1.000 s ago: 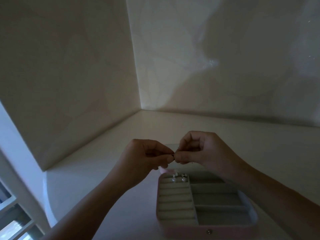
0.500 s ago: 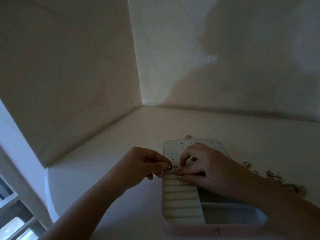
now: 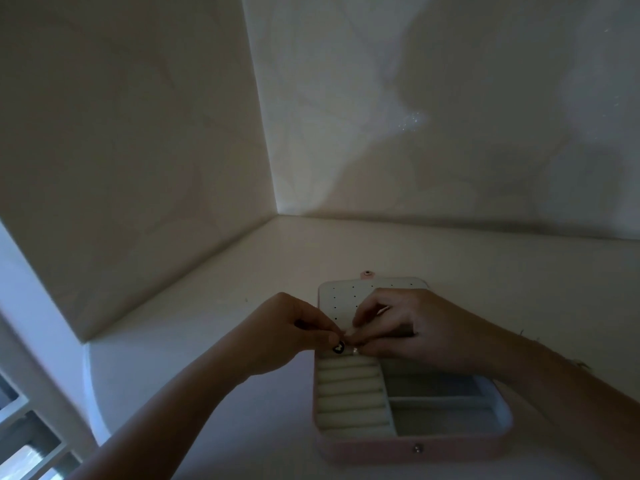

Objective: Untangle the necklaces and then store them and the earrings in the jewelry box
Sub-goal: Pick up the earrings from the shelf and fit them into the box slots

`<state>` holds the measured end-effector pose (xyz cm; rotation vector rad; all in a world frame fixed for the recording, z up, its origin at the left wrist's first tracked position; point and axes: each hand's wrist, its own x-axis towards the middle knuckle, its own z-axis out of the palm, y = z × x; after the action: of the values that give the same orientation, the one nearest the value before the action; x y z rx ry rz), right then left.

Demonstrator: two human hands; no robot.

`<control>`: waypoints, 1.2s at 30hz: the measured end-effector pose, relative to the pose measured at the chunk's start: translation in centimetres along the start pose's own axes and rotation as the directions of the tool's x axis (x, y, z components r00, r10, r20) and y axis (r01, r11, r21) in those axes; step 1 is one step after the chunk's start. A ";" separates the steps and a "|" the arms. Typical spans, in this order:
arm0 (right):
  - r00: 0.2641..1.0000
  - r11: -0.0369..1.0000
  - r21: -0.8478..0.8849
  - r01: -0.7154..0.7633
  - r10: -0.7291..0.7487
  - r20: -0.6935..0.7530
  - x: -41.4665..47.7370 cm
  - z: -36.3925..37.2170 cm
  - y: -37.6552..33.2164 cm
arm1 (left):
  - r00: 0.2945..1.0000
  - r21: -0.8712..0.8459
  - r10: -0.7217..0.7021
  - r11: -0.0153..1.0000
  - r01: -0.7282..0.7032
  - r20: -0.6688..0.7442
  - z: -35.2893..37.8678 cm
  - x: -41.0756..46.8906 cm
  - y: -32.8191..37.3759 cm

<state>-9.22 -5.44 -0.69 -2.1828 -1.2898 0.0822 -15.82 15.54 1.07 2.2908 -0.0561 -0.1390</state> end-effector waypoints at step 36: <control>1.000 0.997 0.071 -0.020 0.020 0.003 -0.2 -0.2 -0.3 | 0.923 0.326 0.218 0.889 -0.321 0.316 -2.1 2.5 1.8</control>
<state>-9.53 -5.55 -0.44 -2.1361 -1.2473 0.1369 -13.10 15.68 3.61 2.5963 -0.5936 -0.3189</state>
